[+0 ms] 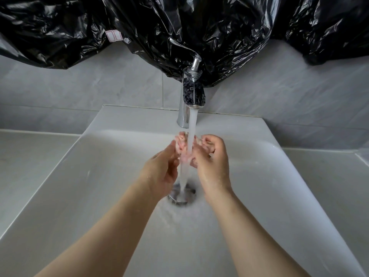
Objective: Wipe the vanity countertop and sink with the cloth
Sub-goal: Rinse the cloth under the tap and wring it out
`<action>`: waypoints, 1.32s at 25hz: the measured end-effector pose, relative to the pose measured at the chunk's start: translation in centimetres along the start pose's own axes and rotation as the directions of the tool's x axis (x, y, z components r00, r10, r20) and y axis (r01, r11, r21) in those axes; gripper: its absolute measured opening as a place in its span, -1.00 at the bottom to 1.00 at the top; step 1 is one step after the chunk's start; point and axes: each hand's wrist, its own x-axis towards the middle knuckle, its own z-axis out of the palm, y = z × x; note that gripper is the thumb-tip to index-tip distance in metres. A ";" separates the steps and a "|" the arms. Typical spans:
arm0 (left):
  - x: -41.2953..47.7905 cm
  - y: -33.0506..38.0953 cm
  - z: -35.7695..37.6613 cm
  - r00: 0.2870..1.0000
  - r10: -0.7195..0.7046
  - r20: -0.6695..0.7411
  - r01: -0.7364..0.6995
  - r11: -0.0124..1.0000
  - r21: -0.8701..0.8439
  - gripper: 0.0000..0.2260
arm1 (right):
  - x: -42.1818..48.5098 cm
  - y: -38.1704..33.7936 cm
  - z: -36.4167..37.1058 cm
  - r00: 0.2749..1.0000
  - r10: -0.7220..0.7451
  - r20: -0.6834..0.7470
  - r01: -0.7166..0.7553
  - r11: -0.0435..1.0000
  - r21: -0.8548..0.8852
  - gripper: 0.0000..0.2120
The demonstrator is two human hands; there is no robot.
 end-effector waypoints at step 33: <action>-4.3 4.2 3.7 0.962 -0.153 0.226 -0.023 0.780 0.626 -0.84 | -0.2 -6.3 -3.3 0.995 -0.102 -0.004 0.091 0.907 -0.411 -0.79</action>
